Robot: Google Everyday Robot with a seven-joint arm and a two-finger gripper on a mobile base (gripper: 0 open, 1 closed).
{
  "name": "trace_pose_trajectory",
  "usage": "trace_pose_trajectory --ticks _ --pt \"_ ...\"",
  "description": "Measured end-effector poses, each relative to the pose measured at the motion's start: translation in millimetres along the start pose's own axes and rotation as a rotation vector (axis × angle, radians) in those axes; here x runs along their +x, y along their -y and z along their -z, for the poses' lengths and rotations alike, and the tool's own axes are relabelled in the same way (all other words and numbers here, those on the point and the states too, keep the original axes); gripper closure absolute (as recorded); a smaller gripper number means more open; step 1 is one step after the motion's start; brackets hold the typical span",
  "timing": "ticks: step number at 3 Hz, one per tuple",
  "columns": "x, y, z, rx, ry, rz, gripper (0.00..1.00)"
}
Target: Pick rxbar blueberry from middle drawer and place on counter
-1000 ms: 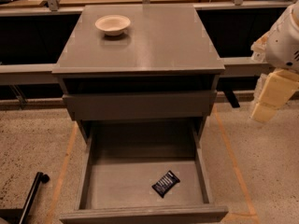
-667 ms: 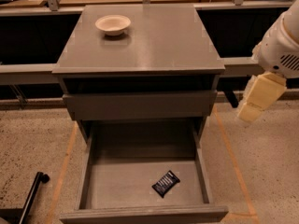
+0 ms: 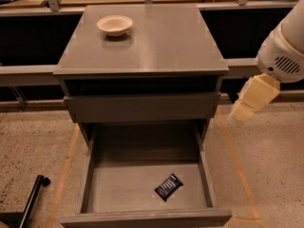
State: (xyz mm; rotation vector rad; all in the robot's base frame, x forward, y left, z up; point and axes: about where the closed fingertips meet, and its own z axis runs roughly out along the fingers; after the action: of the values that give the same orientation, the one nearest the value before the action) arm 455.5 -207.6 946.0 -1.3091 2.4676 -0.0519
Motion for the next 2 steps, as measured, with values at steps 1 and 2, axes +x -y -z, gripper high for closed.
trace_pose_trajectory --ticks 1,2 --pt "-8 -4 -41 -0.040 -0.024 -0.113 0.00" --pt "-16 -13 -98 -0.070 -0.100 -0.222 0.00"
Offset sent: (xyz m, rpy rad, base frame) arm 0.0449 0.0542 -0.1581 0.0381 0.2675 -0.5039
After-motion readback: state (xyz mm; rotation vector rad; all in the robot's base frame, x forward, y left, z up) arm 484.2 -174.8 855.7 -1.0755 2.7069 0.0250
